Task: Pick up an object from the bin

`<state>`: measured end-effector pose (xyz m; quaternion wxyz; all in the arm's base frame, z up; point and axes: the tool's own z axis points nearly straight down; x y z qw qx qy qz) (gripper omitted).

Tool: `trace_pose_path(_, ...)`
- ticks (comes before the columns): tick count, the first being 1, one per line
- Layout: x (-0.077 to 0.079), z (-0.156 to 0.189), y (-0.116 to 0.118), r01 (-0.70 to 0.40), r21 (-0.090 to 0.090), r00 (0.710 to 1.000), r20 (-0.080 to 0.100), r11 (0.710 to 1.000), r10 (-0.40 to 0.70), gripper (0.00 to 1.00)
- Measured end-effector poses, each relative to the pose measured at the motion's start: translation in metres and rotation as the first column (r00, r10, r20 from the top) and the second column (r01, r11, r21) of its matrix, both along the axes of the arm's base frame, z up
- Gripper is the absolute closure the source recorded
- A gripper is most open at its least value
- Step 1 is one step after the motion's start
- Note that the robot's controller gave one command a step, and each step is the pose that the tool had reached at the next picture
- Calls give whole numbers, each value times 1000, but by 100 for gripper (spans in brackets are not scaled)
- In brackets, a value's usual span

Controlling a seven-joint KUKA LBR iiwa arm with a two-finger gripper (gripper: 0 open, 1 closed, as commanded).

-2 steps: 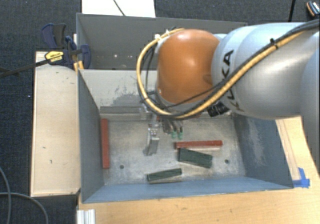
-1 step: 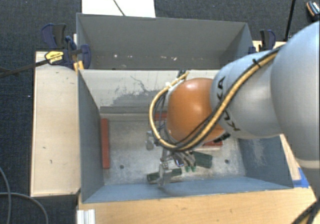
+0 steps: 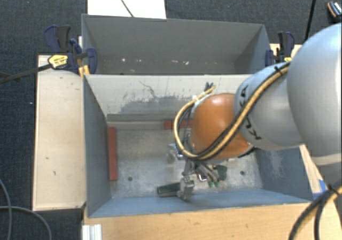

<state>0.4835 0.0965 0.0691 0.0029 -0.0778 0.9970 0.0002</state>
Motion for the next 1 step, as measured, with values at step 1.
trace_pose_path(1, -2, 1, 2, 1, 1, 1000, -3, 1000, -1, 100)
